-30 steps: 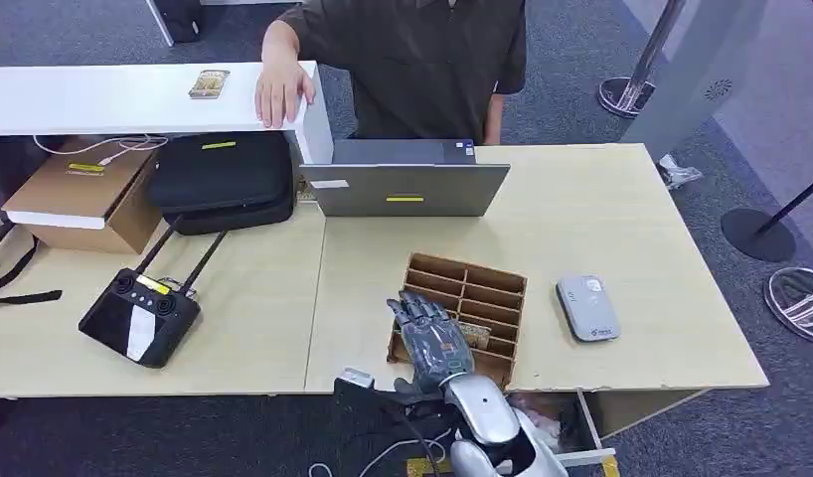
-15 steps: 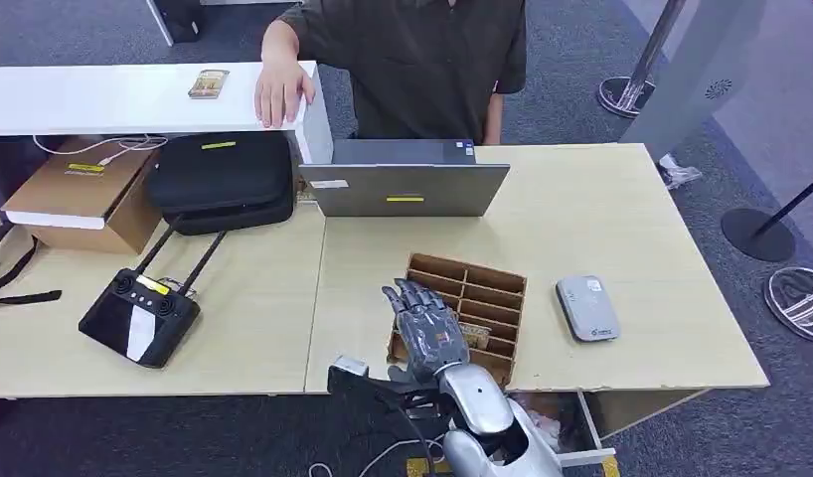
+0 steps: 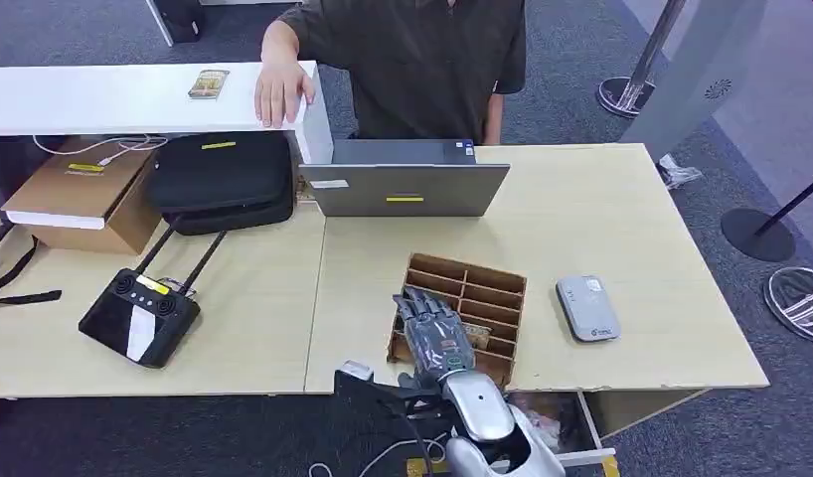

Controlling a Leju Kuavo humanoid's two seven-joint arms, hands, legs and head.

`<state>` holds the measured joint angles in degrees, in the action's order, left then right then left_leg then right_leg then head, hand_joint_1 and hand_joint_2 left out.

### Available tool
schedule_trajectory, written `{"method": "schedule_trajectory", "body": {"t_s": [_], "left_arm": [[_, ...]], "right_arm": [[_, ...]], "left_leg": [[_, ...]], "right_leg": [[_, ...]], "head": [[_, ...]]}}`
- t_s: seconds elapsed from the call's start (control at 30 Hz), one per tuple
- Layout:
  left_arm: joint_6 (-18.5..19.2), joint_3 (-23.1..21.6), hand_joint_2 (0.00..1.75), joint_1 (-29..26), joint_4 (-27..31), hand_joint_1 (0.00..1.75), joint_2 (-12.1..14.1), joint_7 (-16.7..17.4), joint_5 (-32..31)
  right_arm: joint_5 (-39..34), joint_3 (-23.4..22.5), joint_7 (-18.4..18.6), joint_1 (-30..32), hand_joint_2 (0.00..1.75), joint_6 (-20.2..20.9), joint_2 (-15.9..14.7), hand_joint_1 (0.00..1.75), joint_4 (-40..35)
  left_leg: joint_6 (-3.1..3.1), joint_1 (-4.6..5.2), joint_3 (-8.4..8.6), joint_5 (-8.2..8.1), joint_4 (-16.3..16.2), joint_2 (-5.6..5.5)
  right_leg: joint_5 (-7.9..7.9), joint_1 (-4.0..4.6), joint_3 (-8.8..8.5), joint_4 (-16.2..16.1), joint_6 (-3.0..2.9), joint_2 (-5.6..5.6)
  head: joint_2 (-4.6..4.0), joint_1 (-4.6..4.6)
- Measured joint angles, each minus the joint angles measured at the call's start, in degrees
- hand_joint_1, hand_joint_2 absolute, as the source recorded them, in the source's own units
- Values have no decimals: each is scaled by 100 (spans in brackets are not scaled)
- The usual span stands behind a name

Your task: Pass the card to the sensor for recognition and then transmit it.

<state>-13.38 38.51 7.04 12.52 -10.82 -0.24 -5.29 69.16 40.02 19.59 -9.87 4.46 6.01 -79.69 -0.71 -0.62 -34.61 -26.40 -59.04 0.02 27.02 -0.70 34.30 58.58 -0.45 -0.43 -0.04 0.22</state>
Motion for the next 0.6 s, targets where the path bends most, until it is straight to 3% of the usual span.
{"method": "schedule_trajectory", "body": {"t_s": [0.17,0.4,0.47,0.5,0.53,0.6], "left_arm": [[0,4,0,-14,0,0,-2,-30,33],[28,9,0,-74,0,0,-7,-151,83],[28,11,0,-82,0,0,-15,-164,85],[28,11,0,-84,0,0,-22,-166,94],[28,13,0,-85,0,0,-28,-166,101],[31,13,0,-90,0,0,-37,-166,103]], "right_arm": [[192,-15,153,65,175,109,-76,0,0],[354,-15,181,99,175,219,-140,16,-77],[350,-15,146,97,175,234,-140,63,-77],[345,-15,136,96,175,232,-140,147,-79],[343,-15,122,92,175,227,-140,175,-77],[337,-15,92,75,175,216,-140,175,-76]], "left_leg": [[0,0,0,0,0,0],[0,0,0,0,0,0],[0,0,0,0,0,0],[0,0,0,0,0,0],[0,0,0,0,0,0],[0,0,0,0,0,0]], "right_leg": [[0,0,0,0,0,0],[0,0,0,0,0,0],[0,0,0,0,0,0],[0,0,-1,0,0,0],[0,0,-1,1,0,0],[0,0,-1,0,0,0]], "head": [[0,2],[0,0],[0,0],[0,0],[0,0],[0,2]]}}
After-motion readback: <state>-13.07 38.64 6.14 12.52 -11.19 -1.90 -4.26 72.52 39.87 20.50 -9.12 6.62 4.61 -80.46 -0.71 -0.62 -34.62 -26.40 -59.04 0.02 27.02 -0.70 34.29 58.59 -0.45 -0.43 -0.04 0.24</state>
